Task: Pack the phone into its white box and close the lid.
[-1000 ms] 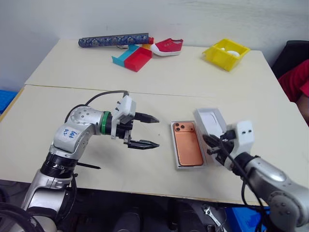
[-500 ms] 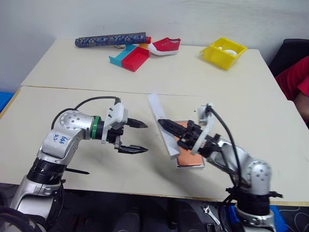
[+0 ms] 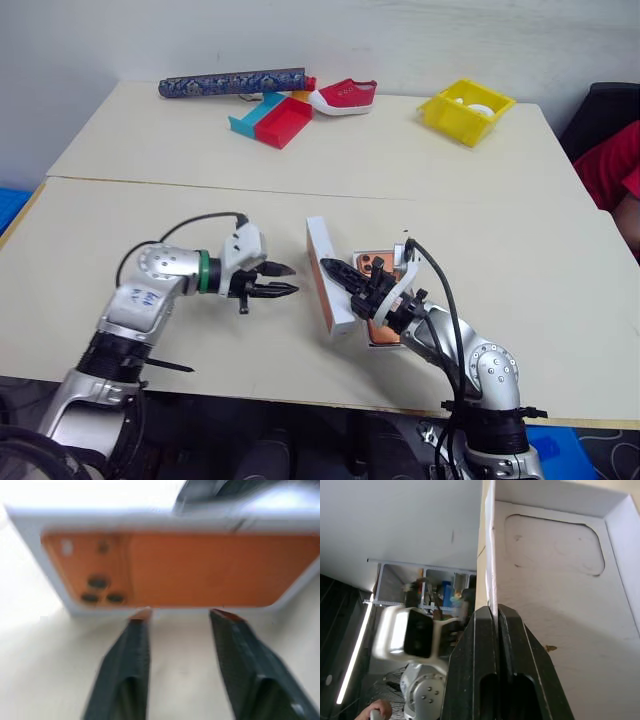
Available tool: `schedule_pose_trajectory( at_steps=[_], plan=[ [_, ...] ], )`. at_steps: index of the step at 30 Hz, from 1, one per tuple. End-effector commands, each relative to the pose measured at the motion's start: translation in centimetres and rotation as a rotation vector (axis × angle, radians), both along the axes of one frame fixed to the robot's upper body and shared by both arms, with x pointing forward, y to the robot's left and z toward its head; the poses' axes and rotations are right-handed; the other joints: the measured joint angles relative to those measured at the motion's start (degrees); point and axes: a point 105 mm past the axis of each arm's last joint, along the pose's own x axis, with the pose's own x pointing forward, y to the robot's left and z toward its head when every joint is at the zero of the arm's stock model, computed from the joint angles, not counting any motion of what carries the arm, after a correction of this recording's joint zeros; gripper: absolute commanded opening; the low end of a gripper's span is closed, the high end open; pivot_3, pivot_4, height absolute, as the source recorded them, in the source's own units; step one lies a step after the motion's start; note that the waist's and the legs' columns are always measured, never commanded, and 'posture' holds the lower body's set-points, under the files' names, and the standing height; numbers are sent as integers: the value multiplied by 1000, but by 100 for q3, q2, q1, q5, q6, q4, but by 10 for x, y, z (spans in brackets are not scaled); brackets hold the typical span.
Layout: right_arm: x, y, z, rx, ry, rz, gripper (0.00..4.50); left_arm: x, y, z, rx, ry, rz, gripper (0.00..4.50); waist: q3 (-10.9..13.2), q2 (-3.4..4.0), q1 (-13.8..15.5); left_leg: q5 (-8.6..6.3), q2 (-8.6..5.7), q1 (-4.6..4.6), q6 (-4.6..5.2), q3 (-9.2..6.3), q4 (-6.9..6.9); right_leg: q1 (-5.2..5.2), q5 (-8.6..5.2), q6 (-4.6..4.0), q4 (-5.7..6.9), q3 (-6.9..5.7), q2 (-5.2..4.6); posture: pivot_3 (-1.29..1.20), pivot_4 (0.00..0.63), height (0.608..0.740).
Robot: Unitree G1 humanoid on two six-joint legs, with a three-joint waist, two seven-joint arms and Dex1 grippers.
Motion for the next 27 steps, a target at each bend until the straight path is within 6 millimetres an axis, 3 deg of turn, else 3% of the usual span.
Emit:
schedule_pose_trajectory(
  at_steps=[1,2,11,14,21,25,27],
  plan=[
    [-6,-8,-4,-30,-12,-38,0,7,-9,7,10,-64,-36,382,0,-1,2,0,0,-1,0,0,0,0,0,0,0,1,0,0,150,740],
    [-8,-10,-2,-30,-19,-45,0,7,-12,7,6,-62,-50,31,-1,-2,13,0,0,-1,0,0,0,-1,0,0,0,0,-1,0,150,740],
    [-21,-22,3,-116,-88,-72,0,8,-44,7,-32,-62,-137,31,-3,-3,9,-1,-2,-2,2,1,3,0,2,4,-2,4,-4,0,150,740],
    [-22,-27,4,-114,-86,-82,643,8,-54,8,-47,-62,-157,0,-4,-4,10,-1,-1,-2,2,2,4,0,3,5,-1,5,-3,0,150,740],
    [-38,-52,27,-177,-180,-119,3087,10,-70,9,-72,-60,-184,0,-4,-5,56,-1,-3,-6,4,2,6,0,6,10,-7,5,-4,0,150,740],
    [-57,-85,45,-293,-288,-142,4449,9,-82,9,-89,-58,-211,0,-3,-3,136,-3,-2,-8,8,5,7,2,8,14,-12,6,-3,0,150,740],
    [-66,-95,50,-344,-332,-128,4483,10,-88,9,-95,-59,-219,0,-4,-5,154,-6,-2,-8,16,6,12,7,10,17,-16,6,-3,0,150,740]
  ],
)
